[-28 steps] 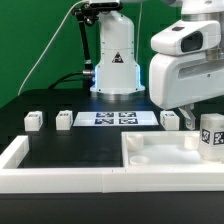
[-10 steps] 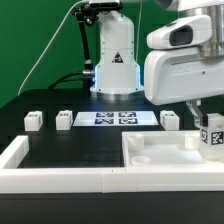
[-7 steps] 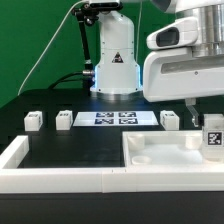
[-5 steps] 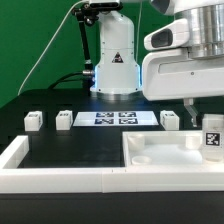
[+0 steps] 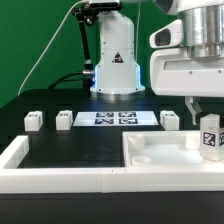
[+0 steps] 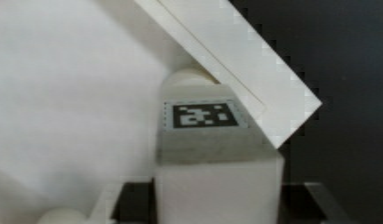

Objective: Assemble square table

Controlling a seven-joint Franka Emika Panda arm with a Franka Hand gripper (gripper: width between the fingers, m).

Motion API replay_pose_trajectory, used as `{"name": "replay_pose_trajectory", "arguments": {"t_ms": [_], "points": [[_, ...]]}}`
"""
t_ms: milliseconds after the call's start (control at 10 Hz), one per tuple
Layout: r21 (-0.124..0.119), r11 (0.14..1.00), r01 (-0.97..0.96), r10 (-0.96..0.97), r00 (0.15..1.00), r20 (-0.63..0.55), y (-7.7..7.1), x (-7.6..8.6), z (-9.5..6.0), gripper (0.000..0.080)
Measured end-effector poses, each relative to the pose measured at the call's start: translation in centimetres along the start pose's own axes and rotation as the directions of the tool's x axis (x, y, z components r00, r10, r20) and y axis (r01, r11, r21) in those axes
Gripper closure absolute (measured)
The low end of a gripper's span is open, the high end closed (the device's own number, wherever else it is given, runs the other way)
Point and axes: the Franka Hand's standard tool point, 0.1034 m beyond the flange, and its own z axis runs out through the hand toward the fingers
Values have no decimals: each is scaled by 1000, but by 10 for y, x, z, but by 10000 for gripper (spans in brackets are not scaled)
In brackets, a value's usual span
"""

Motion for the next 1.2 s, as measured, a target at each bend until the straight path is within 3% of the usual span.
{"name": "replay_pose_trajectory", "arguments": {"t_ms": [200,400,500,900,1200], "points": [[0,1000,10,-10,1000,1,0,0,1,507],[0,995,101,-101,995,3,-1,-3,1,194],[0,981,192,-192,981,4,-2,-5,1,163],[-1,801,598,-598,801,26,-7,-16,0,150],[6,594,804,-804,593,34,-5,-15,2,150]]}}
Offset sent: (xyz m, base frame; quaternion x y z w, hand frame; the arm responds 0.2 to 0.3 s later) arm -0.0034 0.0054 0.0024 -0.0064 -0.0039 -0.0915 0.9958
